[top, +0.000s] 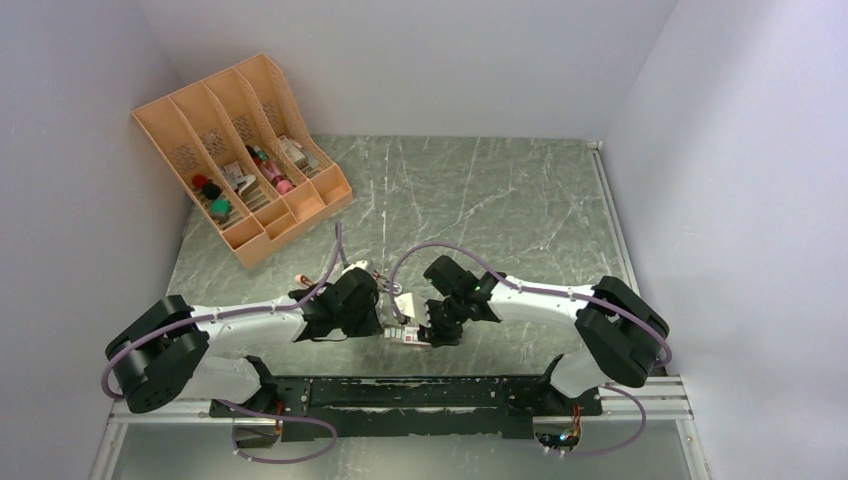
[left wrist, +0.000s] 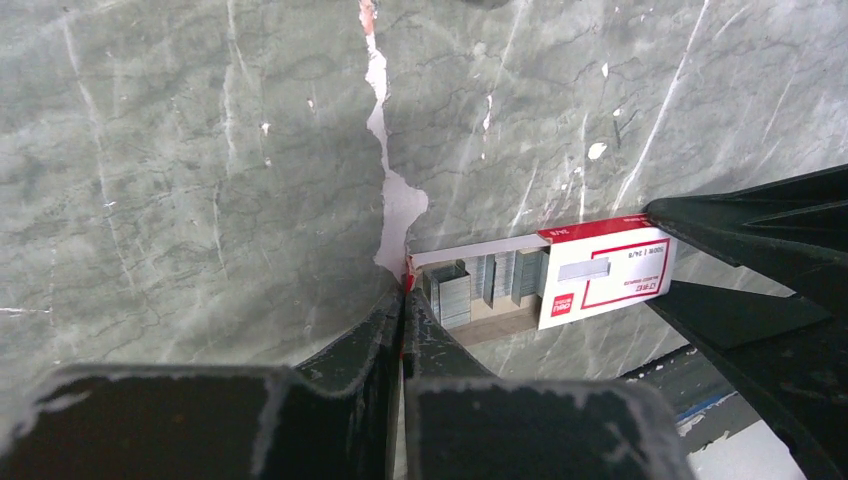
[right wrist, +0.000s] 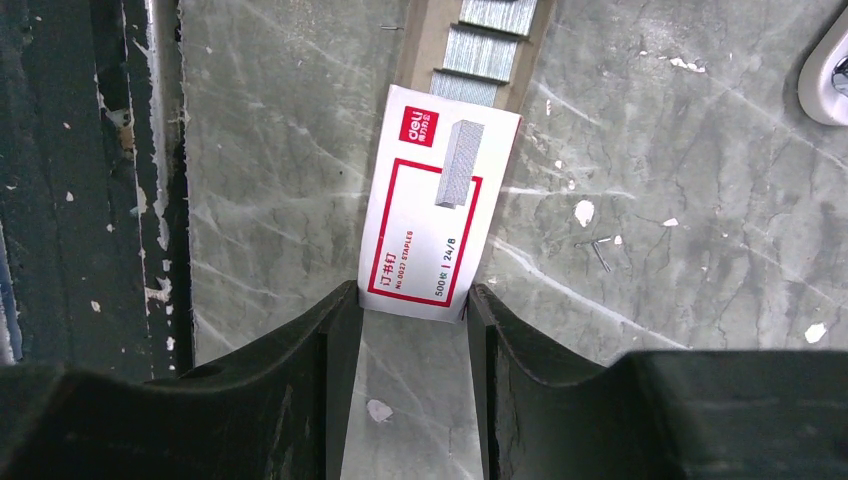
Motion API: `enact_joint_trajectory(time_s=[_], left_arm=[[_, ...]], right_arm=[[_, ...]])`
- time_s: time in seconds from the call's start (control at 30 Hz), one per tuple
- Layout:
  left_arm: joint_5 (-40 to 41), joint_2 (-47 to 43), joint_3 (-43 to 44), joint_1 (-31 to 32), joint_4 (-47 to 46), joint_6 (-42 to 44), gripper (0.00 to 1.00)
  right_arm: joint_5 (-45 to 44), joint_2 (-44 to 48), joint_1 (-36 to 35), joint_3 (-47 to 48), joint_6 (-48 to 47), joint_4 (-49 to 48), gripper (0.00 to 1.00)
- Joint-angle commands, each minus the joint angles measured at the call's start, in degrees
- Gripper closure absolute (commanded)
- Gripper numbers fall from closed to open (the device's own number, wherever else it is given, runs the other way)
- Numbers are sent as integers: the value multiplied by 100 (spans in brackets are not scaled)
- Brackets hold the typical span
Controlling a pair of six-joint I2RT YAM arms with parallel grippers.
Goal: Load the staples into the stapler
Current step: Open the staple box at the center of the board, then move the staple box to the center of the board.
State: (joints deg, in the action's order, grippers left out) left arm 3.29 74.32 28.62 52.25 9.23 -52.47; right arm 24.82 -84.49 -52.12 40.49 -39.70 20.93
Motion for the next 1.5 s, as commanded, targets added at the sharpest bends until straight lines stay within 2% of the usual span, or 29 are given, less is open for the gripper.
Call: enact_joint_trajectory(time_s=[0.0,0.47,0.6,0.73,0.9,0.97,1.07,1.13,1.3,1.47], left_arm=[[222,-94,-136,-57,369,139,93],[262,-391,-290,-162,514,256,93],[250,-346,-241,-171,536,297,93],[221,-374,-267,-167,448,310,93],[181,-314,-222,-168,355,325,93],[181,-300,-211,-166,326,346,93],[134,-247,-178,-167,236,385,93],[92,-154,-119,-170,131,407,93],[-5,165,109,-163,-122,439,93],[-95,406,215,-152,-272,427,93]], right_arm=[[-102,139,12,-74,81,285,54],[-291,274,15,-255,300,52,54],[-624,293,77,-319,508,-48,54],[-1423,283,222,-359,920,-350,53],[-1776,-17,812,-133,1306,-480,51],[-1913,-145,1030,-46,1413,-462,49],[-2631,-246,1495,-12,1997,-758,39],[-2775,-276,1856,67,2285,-856,35],[-2659,170,1931,91,2517,-1071,31],[-3174,914,1934,-40,2703,-1266,30]])
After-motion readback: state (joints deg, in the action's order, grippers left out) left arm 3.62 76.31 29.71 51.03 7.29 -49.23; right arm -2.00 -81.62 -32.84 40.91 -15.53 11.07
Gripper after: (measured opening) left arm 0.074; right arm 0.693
